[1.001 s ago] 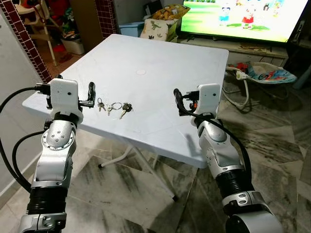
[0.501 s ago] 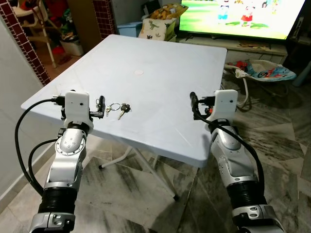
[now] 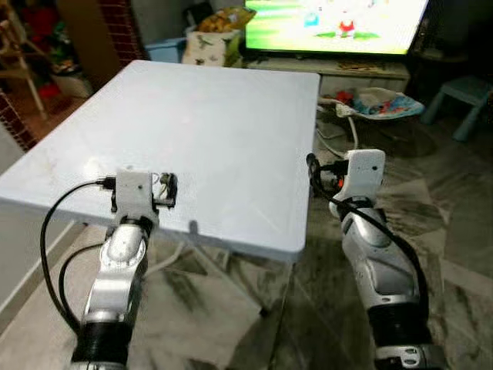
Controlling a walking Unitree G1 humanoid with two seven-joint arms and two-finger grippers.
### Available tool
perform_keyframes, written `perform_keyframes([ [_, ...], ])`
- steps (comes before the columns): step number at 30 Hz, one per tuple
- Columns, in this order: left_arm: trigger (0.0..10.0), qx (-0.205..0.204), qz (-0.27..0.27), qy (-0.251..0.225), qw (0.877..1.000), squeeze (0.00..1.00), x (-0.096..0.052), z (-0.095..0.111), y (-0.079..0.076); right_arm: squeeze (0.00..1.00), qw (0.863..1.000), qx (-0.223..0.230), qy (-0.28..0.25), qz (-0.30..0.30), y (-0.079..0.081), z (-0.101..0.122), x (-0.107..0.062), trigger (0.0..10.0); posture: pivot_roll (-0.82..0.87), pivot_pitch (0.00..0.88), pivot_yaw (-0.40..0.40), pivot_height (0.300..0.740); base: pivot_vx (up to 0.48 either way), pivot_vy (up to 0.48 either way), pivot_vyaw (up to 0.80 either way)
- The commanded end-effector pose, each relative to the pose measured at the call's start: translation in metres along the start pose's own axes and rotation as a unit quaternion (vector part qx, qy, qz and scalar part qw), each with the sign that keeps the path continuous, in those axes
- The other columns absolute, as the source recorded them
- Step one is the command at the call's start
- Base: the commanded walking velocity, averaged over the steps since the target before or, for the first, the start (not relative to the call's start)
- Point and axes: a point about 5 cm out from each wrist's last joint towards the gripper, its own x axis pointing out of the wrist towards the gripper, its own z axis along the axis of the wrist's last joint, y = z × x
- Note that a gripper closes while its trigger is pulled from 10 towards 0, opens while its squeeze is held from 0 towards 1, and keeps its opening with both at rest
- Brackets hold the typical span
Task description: Hang keys on a hook
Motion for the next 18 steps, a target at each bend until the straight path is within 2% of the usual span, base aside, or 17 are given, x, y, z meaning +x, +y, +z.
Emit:
perform_keyframes([
  [1, 10.0, 0.003, 0.014, -0.007, 1.0, 0.0, -0.003, 0.006, 0.005, 0.0, 1.0, 0.003, -0.005, 0.023, 0.012, 0.005, -0.002, 10.0, 0.03, 0.0, 0.051, 0.74, 0.0, 0.0, 0.0],
  [4, 10.0, 0.008, 0.013, -0.004, 1.0, 0.0, -0.006, 0.002, 0.003, 0.0, 0.999, -0.007, 0.006, 0.037, 0.015, -0.001, -0.009, 10.0, 0.03, 0.0, 0.039, 0.74, 0.0, 0.0, 0.0],
  [6, 10.0, 0.013, 0.013, -0.007, 1.0, 0.0, -0.003, 0.005, 0.003, 0.0, 0.999, -0.009, 0.011, 0.04, 0.015, -0.004, -0.012, 10.0, 0.02, 0.0, 0.037, 0.74, 0.0, 0.0, 0.0],
  [15, 10.0, 0.004, 0.011, -0.013, 1.0, 0.0, 0.008, 0.017, -0.001, 0.0, 0.998, -0.004, 0.01, 0.057, 0.019, 0.003, -0.013, 10.0, 0.0, 0.0, 0.031, 0.74, 0.0, 0.0, 0.0],
  [18, 10.0, 0.002, 0.011, -0.014, 1.0, 0.0, 0.008, 0.018, -0.002, 0.0, 0.997, -0.01, 0.01, 0.071, 0.024, 0.004, -0.013, 10.0, 0.0, 0.0, 0.026, 0.74, 0.0, 0.357, 0.0],
])
